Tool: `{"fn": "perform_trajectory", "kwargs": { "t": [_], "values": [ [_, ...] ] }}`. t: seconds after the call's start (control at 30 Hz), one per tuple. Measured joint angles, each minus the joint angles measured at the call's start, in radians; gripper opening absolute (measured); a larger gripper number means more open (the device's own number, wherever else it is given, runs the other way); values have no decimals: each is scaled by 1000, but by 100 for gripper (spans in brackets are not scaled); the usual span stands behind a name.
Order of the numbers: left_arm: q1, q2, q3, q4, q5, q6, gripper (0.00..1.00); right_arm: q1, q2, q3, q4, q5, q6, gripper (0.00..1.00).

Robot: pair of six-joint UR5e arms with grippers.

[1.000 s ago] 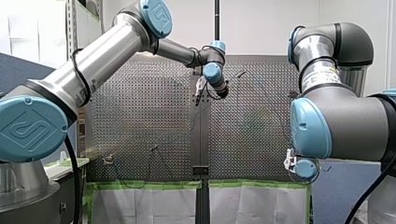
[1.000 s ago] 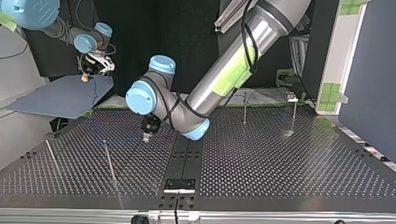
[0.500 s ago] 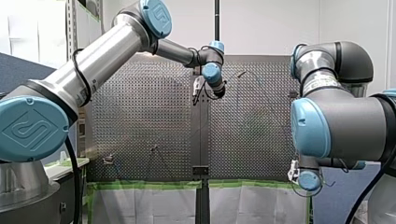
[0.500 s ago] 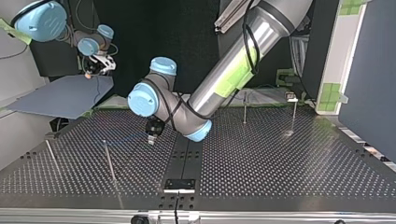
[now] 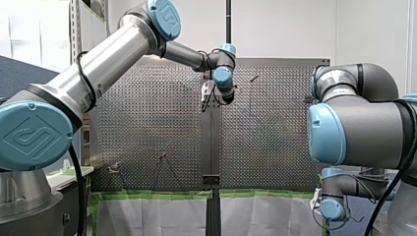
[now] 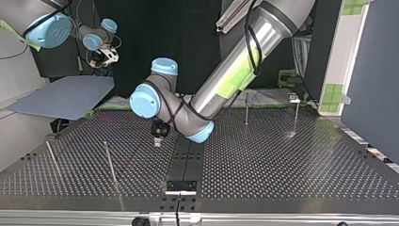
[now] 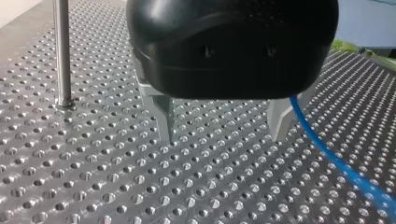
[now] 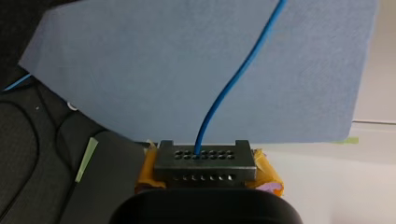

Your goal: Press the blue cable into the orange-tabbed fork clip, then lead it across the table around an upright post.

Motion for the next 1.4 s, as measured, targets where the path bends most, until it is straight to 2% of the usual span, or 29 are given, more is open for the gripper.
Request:
{"fn": "perform_trajectory", "kwargs": {
  "t": [0.2, 0.33, 0.53, 0.63, 0.8, 1.13, 1.4],
  "values": [
    [4, 0, -1, 5, -1, -7, 100, -3, 6, -10, 10, 7, -2, 0],
    [8, 0, -1, 7, 2, -9, 100, -2, 6, -15, 15, 18, -19, 0],
    [17, 0, 0, 7, 19, -10, 100, -1, 5, -20, 20, 27, -29, 0],
    [22, 0, 0, 3, 31, -10, 100, 3, 0, -34, 33, 26, -41, 0],
    [28, 0, 0, -13, 37, -11, 100, 7, -10, -55, 47, 21, -51, 0],
    [33, 0, 0, -13, 39, -10, 100, 14, -15, -88, 65, 12, -57, 0],
    [34, 0, 0, -14, 39, -8, 100, 20, -19, -103, 65, -25, -75, 0]
  ]
}}
